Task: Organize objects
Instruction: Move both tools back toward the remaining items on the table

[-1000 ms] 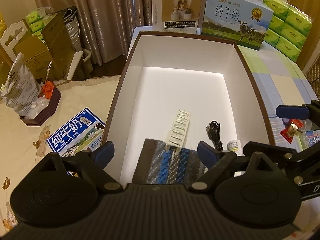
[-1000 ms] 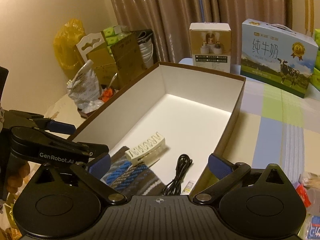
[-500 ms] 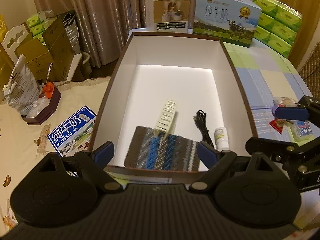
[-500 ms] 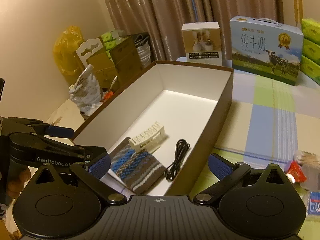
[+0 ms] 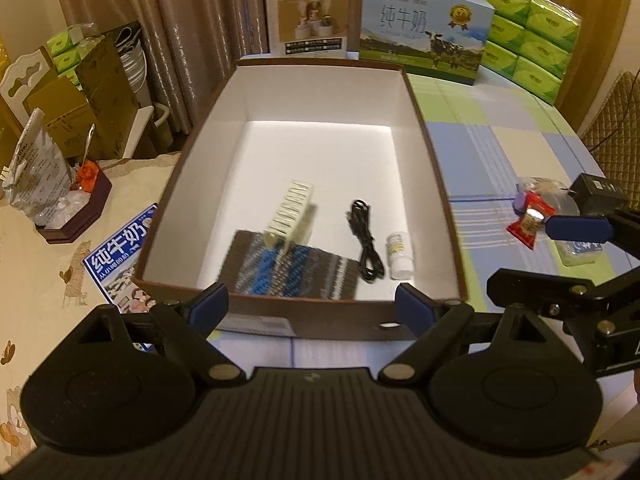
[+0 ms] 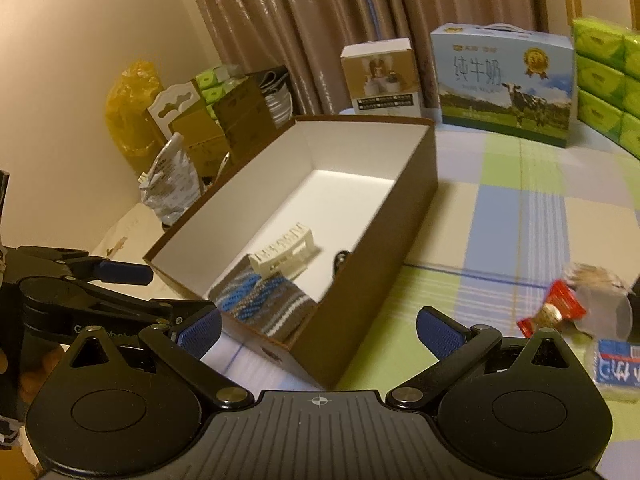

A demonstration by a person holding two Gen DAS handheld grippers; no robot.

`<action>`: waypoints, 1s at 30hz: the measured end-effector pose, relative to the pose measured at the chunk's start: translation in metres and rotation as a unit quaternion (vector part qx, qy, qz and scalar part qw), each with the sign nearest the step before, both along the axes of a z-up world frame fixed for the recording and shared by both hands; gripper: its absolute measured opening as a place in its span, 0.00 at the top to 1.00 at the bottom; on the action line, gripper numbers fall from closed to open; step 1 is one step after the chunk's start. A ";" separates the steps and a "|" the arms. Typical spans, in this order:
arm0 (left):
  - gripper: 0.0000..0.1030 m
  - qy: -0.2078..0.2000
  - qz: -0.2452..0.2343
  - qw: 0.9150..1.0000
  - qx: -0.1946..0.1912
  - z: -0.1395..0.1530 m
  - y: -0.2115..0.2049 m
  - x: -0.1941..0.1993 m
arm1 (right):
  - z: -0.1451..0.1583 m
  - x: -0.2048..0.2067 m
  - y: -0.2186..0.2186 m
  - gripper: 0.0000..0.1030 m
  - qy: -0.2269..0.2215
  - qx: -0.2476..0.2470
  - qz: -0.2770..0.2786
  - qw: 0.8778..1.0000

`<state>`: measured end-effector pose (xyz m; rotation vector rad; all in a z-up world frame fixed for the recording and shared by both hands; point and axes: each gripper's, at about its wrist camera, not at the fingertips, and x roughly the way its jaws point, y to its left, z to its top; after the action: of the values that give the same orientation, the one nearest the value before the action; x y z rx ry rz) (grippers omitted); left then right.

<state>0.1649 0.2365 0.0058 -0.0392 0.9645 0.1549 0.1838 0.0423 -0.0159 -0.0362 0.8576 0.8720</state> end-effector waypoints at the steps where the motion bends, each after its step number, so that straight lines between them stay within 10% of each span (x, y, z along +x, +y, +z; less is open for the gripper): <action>1: 0.14 0.001 -0.001 1.000 -0.001 0.000 -0.004 -0.002 | 0.000 -0.001 -0.005 0.02 0.001 -0.001 -0.002 1.000; 30: 0.14 0.005 -0.119 0.992 -0.035 -0.013 -0.165 0.029 | -0.005 0.032 -0.192 0.02 0.031 -0.034 -0.157 0.987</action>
<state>0.1943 0.0713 -0.0071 0.0127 0.9761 -0.0977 0.2159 -0.1493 -0.0212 0.0662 0.9224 0.5512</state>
